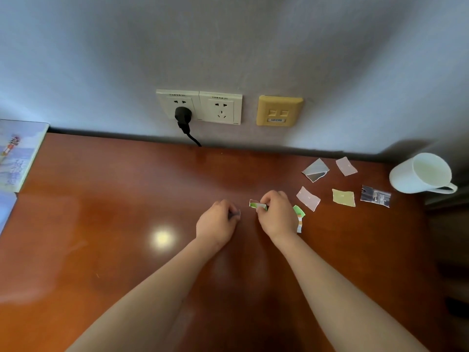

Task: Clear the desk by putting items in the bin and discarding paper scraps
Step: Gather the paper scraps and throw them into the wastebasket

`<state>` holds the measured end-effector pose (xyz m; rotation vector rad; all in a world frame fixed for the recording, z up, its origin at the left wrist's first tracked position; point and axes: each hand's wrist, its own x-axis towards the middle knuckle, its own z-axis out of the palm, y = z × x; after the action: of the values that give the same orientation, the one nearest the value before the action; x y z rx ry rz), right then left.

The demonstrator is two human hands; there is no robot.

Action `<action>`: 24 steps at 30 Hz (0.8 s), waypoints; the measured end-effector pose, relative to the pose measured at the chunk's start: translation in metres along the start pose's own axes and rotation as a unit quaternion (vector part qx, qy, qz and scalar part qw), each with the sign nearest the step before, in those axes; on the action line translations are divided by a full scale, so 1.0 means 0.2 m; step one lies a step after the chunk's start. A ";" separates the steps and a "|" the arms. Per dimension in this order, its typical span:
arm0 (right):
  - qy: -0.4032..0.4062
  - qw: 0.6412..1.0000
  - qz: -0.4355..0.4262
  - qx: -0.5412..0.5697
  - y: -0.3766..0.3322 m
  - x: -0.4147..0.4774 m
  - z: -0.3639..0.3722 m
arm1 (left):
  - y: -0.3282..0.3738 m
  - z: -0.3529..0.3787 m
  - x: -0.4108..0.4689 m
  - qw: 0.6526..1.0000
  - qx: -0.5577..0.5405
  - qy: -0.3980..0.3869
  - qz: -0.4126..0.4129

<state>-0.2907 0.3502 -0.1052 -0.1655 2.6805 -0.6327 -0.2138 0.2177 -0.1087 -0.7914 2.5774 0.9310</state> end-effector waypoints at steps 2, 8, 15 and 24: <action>-0.012 0.999 0.020 0.037 0.01 0.01 0.00 | 0.03 0.01 0.02 0.997 -0.070 -0.014 -0.020; -0.042 0.902 0.164 0.397 0.01 -0.05 -0.08 | 0.18 0.03 0.04 0.907 -0.391 -0.059 -0.147; -0.063 0.925 0.062 0.371 0.06 -0.15 -0.18 | 0.40 0.04 0.01 0.734 -0.600 -0.172 -0.269; -0.024 0.989 0.083 0.119 0.37 -0.07 -0.27 | 0.48 0.20 0.04 0.913 -0.365 -0.119 -0.141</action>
<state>-0.3011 0.4401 -0.0896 0.1047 2.5141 -0.8732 -0.2725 0.3022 -0.0947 -1.1031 1.8121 1.7860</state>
